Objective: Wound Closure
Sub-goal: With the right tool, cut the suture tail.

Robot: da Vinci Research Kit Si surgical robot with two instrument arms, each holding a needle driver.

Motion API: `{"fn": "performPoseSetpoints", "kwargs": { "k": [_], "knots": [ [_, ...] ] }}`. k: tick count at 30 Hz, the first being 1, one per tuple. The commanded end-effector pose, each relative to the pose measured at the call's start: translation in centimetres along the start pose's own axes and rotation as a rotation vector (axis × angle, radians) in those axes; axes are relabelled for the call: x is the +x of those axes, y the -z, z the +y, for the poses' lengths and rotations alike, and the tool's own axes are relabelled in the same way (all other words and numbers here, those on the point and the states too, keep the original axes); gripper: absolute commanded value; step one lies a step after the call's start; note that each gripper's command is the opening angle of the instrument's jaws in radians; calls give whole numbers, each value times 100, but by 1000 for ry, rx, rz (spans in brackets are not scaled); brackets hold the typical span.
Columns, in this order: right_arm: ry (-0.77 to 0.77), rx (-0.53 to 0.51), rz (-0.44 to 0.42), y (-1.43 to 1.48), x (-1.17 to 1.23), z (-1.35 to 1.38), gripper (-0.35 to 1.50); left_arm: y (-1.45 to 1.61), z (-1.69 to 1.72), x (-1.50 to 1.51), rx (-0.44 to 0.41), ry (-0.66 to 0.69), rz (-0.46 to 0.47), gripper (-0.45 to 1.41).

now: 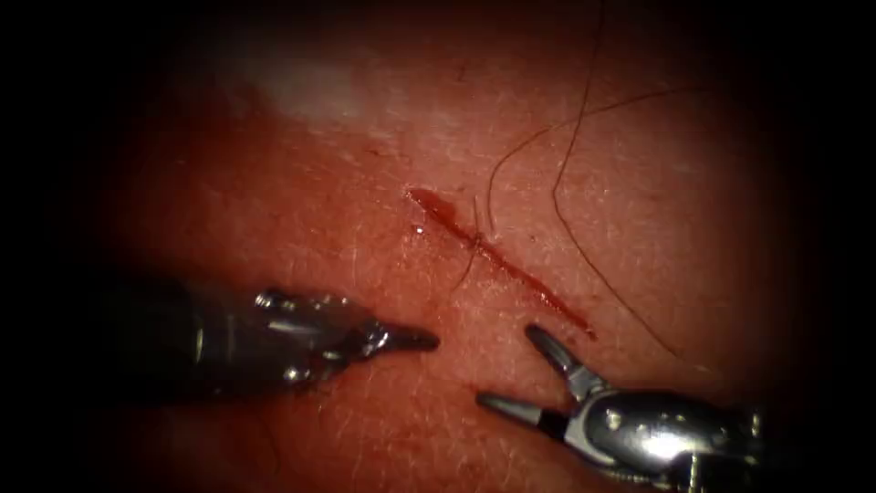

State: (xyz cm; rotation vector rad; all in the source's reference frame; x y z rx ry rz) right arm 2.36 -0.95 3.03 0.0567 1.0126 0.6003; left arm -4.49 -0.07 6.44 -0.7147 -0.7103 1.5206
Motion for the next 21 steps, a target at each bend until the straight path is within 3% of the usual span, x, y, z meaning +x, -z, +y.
{"fn": "performPoseSetpoints", "kwargs": {
  "k": [1,3,9,18,21],
  "knots": [
    [20,2,-2,-6,-2,-5,96,-3,3,-2,-4,7,-8,-45],
    [35,1,-3,-7,0,-2,94,1,7,3,-5,12,-11,-45],
    [276,19,3,-27,14,18,96,25,29,35,-27,-21,-8,-45],
    [442,9,11,-72,16,39,99,29,39,29,-29,-43,-12,-45],
    [530,-38,2,-92,16,47,103,26,41,28,-40,-47,-21,-45]
  ]
}}
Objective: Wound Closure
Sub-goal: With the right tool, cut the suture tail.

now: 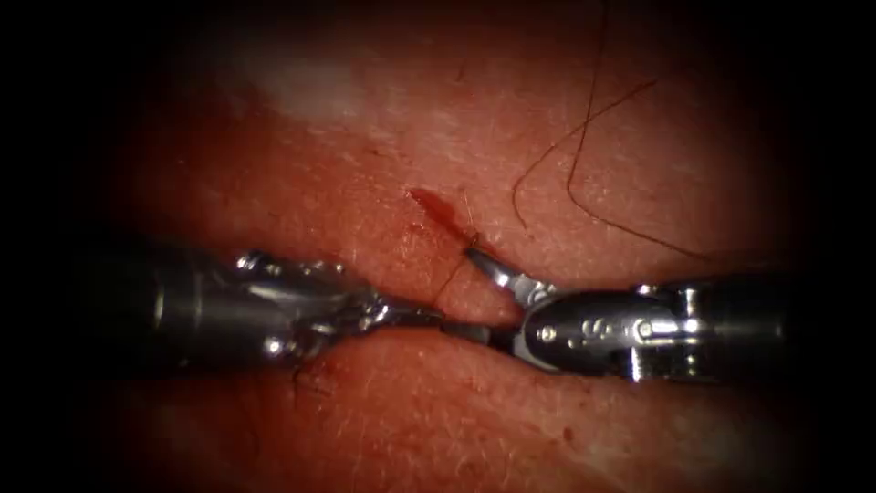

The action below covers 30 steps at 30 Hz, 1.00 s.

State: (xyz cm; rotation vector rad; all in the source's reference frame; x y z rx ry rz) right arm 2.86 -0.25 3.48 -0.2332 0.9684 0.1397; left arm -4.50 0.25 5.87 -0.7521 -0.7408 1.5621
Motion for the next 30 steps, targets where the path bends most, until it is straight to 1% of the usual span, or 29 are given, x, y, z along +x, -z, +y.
{"fn": "performPoseSetpoints", "kwargs": {
  "k": [1,3,4,6,12,14,20,27,28,29,30],
  "knots": [
    [33,-10,-4,-15,-3,-4,104,-10,-2,-6,-5,1,-6,-45],
    [98,-9,-31,-25,-12,-3,106,-12,-2,-8,-6,-6,-6,-45],
    [98,-9,-31,-25,-12,-3,106,-12,-2,-8,-6,-6,-6,-45],
    [133,-12,-41,-33,-20,-4,106,-13,-3,-9,-10,-7,-9,-45],
    [205,-31,-18,-49,-26,-4,103,-17,-3,-10,-15,-8,-12,-45],
    [207,-39,2,-57,-28,-3,103,-20,-4,-13,-20,-10,-16,-45],
    [222,-46,12,-69,-30,-2,101,-21,-6,-13,-22,-13,-17,-45],
    [232,-47,18,-75,-39,-6,99,-21,-6,-13,-22,-13,-17,-45],
    [233,-45,21,-75,-40,-6,98,-21,-6,-13,-22,-13,-17,-45],
    [233,-45,21,-75,-39,-6,89,-21,-6,-13,-22,-13,-17,-45],
    [233,-31,19,-75,-39,-7,59,-21,-6,-13,-22,-13,-17,-45]
  ]
}}
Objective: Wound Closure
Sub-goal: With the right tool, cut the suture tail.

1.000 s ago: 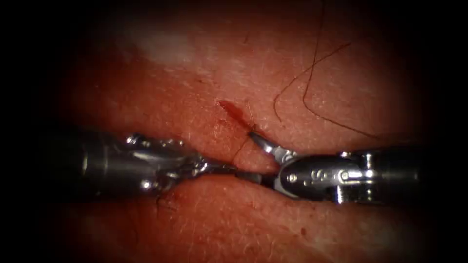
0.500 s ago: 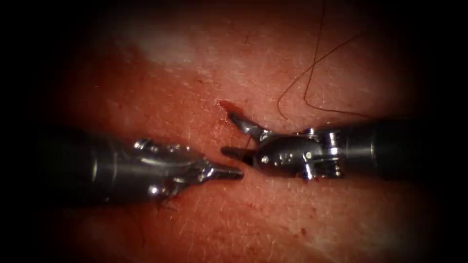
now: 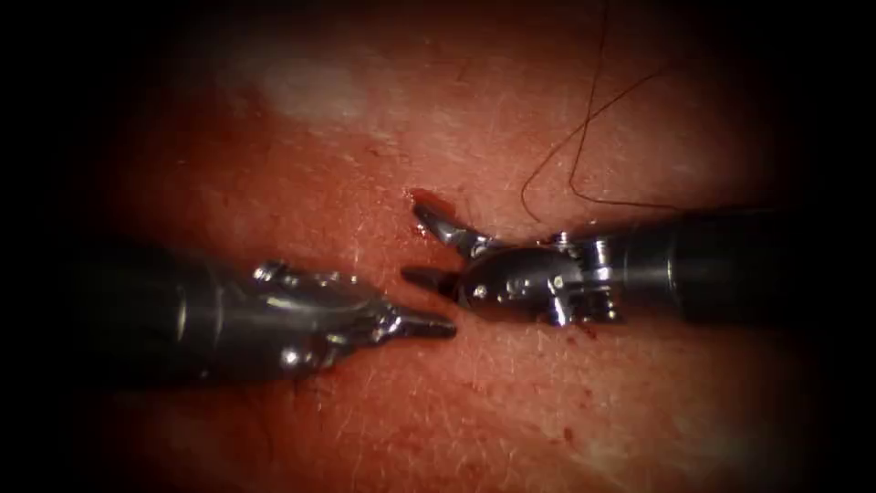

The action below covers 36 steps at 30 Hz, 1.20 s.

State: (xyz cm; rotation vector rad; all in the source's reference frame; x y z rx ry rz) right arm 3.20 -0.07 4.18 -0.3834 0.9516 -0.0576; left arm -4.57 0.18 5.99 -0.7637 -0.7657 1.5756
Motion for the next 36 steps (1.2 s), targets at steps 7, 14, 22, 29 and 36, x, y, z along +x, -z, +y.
{"fn": "performPoseSetpoints", "kwargs": {
  "k": [7,14,22,29,36],
  "knots": [
    [-7,36,-16,-5,3,-2,-35,-8,-2,-6,-3,1,-4,-45],
    [-4,45,-17,9,19,7,-35,-7,-2,-6,-3,1,-5,-45],
    [-113,15,-8,55,29,-2,128,44,-13,7,16,-10,1,-45],
    [-141,3,-22,108,48,1,131,103,-50,24,41,-108,37,-45],
    [-142,6,-23,129,64,-11,128,137,-106,31,80,-228,46,-45]
  ]
}}
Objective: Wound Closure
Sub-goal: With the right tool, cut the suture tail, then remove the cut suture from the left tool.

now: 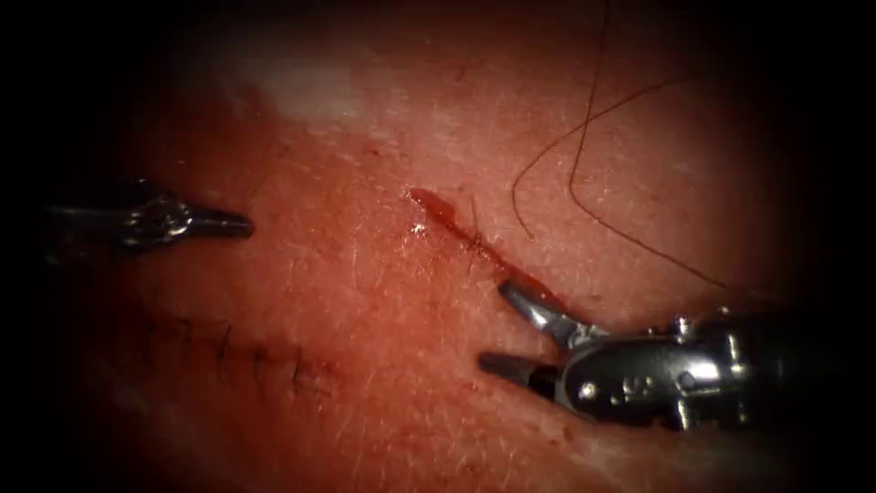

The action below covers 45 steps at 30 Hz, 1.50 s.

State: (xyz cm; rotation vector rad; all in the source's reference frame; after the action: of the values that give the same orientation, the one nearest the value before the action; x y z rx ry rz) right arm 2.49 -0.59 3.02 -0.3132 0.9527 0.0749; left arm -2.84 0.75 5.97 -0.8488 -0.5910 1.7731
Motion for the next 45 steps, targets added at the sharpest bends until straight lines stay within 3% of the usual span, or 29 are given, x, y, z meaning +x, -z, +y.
{"fn": "performPoseSetpoints", "kwargs": {
  "k": [1,3,4,5,7,10,11,19,24,25,27,31,32,34,39,45],
  "knots": [
    [-1,1,2,-2,4,-12,128,-7,-20,-10,10,-25,3,-45],
    [-2,1,2,-2,5,-12,126,-7,-37,-14,19,-28,13,-45],
    [-9,2,2,-2,5,-12,126,-9,-56,-20,38,-37,9,-35],
    [-8,4,0,-2,5,-12,126,-13,-70,-25,55,-45,6,10],
    [-8,4,0,-1,5,-12,126,-19,-85,-31,73,-71,6,71],
    [-13,2,-3,2,4,-13,126,-27,-104,-36,101,-83,21,126],
    [-13,3,-2,3,4,-13,126,-28,-107,-35,108,-92,24,131],
    [-20,-2,-11,10,5,-13,126,-26,-109,-34,137,-134,27,140],
    [-21,-3,-12,12,6,-15,126,-28,-110,-43,128,-141,-12,128],
    [-27,-3,-12,12,7,-15,126,-27,-109,-40,130,-143,-13,110],
    [-26,-1,-14,12,6,-15,126,-26,-101,-31,144,-185,-20,101],
    [-25,6,-20,13,6,-16,126,-26,-62,-19,116,-301,5,105],
    [-30,8,-21,13,6,-16,125,-32,-23,-9,23,-407,51,113],
    [-30,10,-24,14,6,-17,125,-41,18,-2,-51,-451,88,116],
    [-35,12,-25,14,5,-17,125,-66,78,4,-135,-471,94,118],
    [-38,19,-30,15,5,-20,125,-95,91,17,-148,-560,133,111]
  ]
}}
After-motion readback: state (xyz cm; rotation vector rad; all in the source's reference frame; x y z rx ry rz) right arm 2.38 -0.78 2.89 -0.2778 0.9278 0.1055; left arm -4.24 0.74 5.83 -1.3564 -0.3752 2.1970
